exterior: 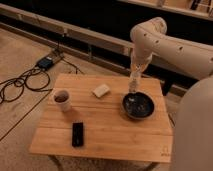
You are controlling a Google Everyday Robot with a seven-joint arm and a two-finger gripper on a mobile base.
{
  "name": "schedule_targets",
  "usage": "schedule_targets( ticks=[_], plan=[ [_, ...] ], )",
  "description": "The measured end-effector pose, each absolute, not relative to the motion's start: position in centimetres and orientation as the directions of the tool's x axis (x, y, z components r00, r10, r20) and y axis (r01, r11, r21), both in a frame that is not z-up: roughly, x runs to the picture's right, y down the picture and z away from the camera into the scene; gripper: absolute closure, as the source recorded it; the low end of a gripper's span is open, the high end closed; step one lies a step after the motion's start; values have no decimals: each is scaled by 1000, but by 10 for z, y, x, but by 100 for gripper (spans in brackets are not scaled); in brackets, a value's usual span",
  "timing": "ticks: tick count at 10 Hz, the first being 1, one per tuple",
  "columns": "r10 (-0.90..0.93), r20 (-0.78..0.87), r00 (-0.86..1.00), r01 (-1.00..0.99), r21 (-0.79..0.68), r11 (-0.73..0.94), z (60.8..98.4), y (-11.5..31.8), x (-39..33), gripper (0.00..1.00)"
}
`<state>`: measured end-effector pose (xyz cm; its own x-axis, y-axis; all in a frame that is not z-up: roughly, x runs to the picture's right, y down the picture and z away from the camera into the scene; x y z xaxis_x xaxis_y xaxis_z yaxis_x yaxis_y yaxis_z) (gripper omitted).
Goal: Place the bottle in the ceramic bowl
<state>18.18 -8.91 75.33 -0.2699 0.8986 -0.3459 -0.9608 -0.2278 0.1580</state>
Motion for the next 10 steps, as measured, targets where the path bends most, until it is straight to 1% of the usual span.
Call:
schedule_targets(
  ticks=[4, 10],
  plan=[
    [889, -347, -300, -951, 186, -249, 747, -50, 184, 100],
    [885, -324, -335, -938, 202, -281, 756, -18, 190, 100]
  ],
)
